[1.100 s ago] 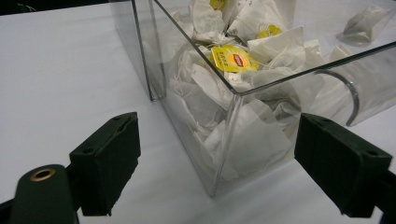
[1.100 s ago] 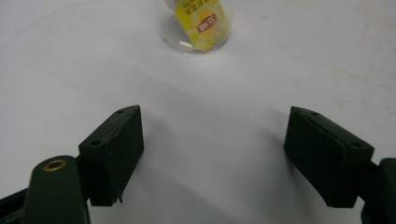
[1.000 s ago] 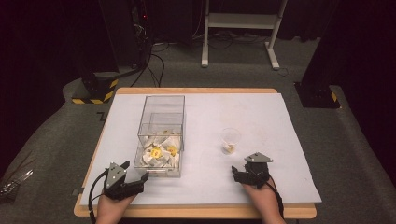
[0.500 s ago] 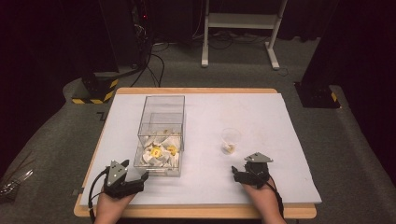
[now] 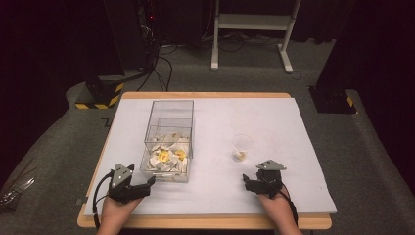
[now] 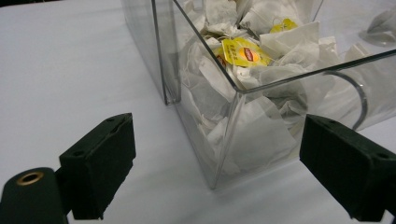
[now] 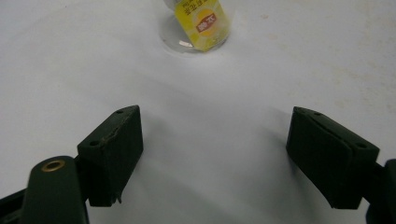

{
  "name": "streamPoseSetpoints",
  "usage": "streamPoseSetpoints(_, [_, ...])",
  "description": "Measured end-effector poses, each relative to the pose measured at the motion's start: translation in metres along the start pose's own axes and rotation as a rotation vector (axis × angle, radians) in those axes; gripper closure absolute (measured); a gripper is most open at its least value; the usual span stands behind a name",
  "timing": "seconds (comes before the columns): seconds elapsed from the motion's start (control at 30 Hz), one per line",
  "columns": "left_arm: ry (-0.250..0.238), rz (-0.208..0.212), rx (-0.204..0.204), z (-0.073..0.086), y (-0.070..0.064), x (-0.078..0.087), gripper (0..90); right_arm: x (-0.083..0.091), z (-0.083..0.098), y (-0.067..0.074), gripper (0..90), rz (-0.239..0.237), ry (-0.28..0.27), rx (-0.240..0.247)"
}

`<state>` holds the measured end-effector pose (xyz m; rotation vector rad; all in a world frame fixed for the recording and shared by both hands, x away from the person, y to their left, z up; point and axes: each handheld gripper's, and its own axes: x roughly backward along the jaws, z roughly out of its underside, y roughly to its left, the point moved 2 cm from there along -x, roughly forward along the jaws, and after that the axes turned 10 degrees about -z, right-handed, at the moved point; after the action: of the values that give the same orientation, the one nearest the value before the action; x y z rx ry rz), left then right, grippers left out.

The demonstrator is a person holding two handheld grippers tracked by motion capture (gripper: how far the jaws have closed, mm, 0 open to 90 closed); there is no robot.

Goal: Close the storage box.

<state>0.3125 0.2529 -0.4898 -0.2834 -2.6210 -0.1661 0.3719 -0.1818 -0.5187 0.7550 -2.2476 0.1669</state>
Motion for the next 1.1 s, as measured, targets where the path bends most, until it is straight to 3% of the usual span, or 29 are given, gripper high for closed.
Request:
streamPoseSetpoints(0.47, [-0.031, -0.054, 0.007, -0.008, -0.001, -0.014, 11.6, 0.0, 0.0, 0.0, 17.8, -0.001, 0.001, -0.004])
streamPoseSetpoints(0.7, [-0.033, -0.042, -0.001, -0.013, 0.0, -0.02, 11.5, -0.002, -0.002, 0.0, 15.1, -0.007, 0.011, -0.003])
streamPoseSetpoints(0.87, [-0.037, -0.046, -0.029, -0.017, 0.002, -0.025, 11.0, -0.002, -0.002, 0.0, 15.1, -0.004, 0.01, -0.002])
streamPoseSetpoints(1.1, [-0.048, -0.049, -0.026, -0.021, 0.005, -0.032, 11.1, -0.002, -0.002, 0.0, 15.2, -0.003, 0.009, -0.004])
